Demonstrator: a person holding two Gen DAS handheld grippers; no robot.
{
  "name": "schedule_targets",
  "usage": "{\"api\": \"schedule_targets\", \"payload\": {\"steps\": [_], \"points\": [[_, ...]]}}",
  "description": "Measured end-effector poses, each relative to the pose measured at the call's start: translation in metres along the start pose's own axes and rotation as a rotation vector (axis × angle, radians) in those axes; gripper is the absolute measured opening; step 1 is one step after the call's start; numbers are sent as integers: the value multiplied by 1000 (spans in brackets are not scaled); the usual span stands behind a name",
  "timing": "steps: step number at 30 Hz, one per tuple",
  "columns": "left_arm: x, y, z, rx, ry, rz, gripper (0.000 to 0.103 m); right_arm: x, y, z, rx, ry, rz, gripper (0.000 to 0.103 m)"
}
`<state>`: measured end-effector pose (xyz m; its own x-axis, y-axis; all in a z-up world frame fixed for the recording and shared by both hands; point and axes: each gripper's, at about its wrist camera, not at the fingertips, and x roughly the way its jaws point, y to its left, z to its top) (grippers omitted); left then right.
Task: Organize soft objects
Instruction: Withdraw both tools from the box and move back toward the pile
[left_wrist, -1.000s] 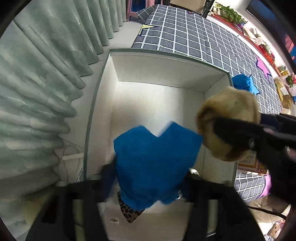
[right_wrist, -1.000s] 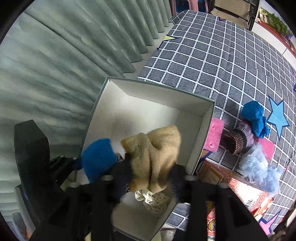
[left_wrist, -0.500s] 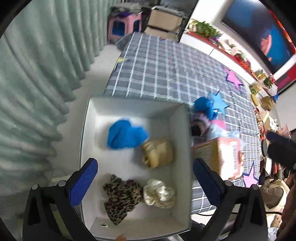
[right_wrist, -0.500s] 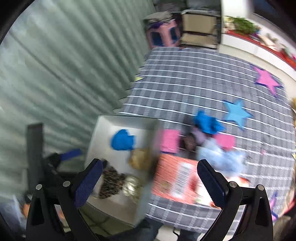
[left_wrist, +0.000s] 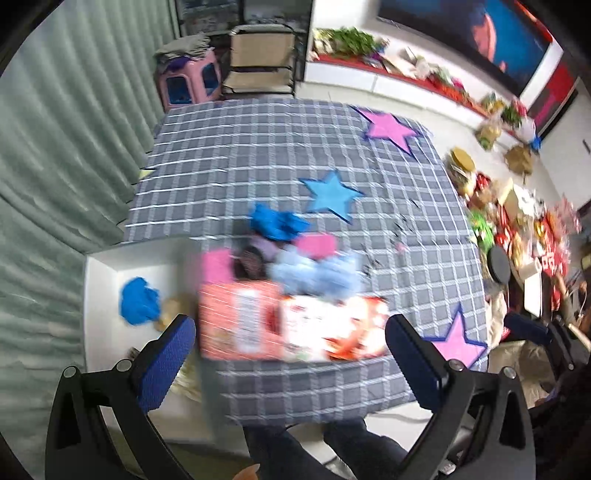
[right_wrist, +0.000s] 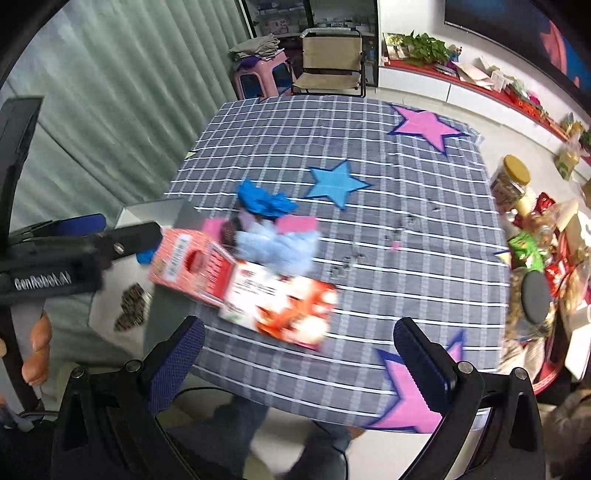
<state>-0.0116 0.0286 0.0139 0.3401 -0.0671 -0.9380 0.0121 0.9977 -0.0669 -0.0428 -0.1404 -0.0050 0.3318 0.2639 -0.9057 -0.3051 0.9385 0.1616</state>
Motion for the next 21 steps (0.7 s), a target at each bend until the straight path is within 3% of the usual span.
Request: {"api": "schedule_targets", "payload": {"steps": [4, 8, 12, 21], "points": [[-4, -60, -15, 3, 16, -15, 103, -13, -44, -20, -12, 18, 15, 103], [-3, -97, -31, 4, 46, -11, 103, -15, -80, -38, 25, 47, 50, 103], [-11, -110, -35, -8, 50, 9, 103, -15, -101, -40, 56, 57, 93, 103], [-14, -131, -23, -23, 30, 54, 103, -23, -120, -34, 52, 38, 90, 103]]}}
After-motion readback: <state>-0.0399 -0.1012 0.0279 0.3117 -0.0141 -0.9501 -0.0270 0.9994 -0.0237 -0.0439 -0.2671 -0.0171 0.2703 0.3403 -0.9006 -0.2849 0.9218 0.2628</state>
